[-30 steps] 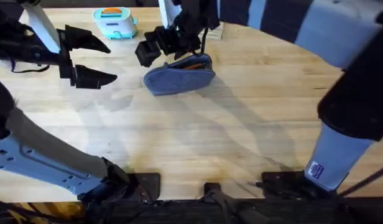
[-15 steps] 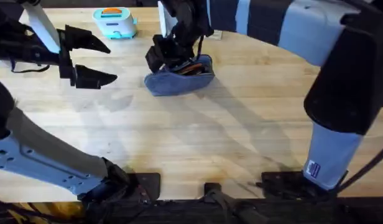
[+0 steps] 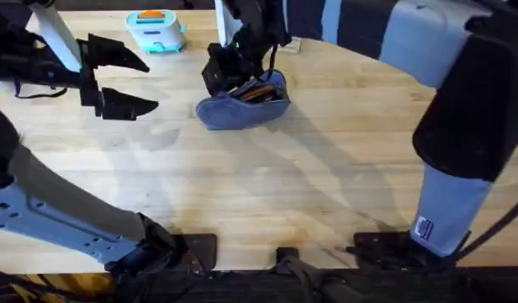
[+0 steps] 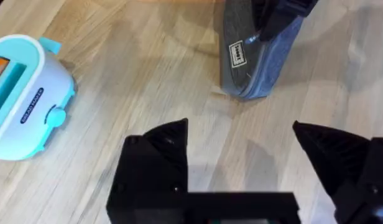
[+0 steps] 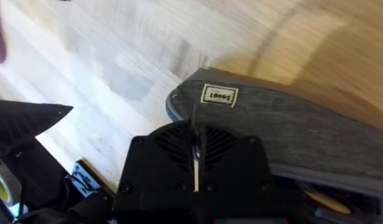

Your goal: Unzip the bag, pick up the pens from the table one at a time and place them inside, then zip the bag closed.

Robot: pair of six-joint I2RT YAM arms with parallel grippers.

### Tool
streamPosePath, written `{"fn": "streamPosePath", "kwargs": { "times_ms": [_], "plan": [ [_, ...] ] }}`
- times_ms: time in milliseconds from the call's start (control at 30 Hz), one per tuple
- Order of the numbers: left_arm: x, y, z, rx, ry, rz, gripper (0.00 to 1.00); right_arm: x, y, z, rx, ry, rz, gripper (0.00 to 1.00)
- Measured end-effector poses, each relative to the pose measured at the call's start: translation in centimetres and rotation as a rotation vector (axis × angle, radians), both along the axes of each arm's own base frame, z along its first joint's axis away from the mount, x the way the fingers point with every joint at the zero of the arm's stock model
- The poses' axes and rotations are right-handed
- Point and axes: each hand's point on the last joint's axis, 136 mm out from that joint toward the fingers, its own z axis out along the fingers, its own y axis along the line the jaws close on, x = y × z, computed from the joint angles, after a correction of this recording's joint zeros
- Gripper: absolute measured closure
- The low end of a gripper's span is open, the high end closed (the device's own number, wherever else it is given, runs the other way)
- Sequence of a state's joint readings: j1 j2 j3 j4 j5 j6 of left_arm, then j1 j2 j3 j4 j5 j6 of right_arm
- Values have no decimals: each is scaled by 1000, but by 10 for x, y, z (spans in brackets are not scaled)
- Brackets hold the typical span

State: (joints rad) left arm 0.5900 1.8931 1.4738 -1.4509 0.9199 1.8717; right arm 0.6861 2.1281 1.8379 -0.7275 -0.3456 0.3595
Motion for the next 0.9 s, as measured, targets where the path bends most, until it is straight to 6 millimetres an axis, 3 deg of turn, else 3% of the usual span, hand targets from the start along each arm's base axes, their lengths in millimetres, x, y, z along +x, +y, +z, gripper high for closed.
{"fn": "streamPosePath", "kwargs": {
  "times_ms": [367, 733, 900],
  "plan": [
    [2, 1, -1, 7, -10, 0, 6, 11, -9, 32, 15, -66, -14, 972],
    [-2, -6, 4, -33, 12, -1, 6, 8, -12, 31, -1, -62, -3, 971],
    [1, -20, 2, -58, 11, -31, 8, 8, -12, 31, -1, -64, 0, 971]
  ]
}}
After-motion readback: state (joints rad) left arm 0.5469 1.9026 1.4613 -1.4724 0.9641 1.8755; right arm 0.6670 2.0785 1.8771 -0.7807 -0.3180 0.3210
